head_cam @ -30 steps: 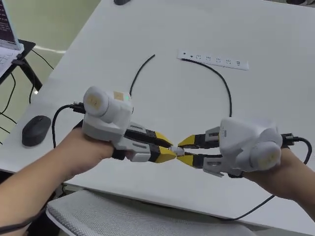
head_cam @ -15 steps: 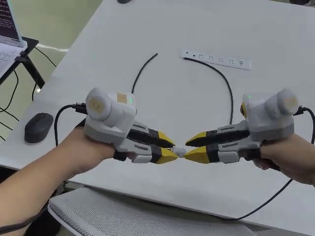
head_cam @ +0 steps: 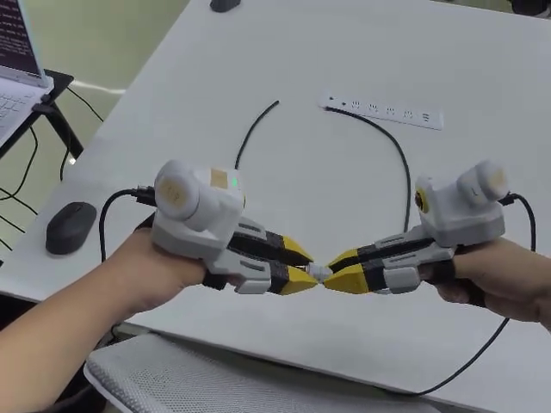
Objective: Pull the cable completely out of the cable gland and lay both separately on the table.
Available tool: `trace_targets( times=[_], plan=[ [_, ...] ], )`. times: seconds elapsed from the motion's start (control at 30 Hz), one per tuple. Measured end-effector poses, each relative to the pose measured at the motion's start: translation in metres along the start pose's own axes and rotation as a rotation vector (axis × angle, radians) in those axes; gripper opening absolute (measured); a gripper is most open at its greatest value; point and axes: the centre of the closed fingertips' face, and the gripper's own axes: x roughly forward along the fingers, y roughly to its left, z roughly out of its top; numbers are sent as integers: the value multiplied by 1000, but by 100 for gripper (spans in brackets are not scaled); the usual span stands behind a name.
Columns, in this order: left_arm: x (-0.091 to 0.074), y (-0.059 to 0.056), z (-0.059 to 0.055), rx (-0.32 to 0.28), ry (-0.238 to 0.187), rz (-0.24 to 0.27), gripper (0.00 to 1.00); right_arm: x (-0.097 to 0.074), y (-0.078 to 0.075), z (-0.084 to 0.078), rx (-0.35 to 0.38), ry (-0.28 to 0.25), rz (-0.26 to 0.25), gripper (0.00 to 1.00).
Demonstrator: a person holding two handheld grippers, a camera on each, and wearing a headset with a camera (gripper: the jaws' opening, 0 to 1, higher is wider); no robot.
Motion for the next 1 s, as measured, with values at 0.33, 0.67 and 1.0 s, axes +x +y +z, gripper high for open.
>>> trace_targets(
  times=[0.33, 0.67, 1.0],
  plan=[
    [2, 1, 1, -15, 4, 5, 15, -1, 0, 2, -124, -24, -31, 8],
    [1, 3, -4, -71, 18, 10, 15, 2, -5, -1, -558, 94, -229, 7],
    [1, 3, -7, -96, 21, -1, 15, 5, -8, -6, -821, 191, -389, 7]
  ],
)
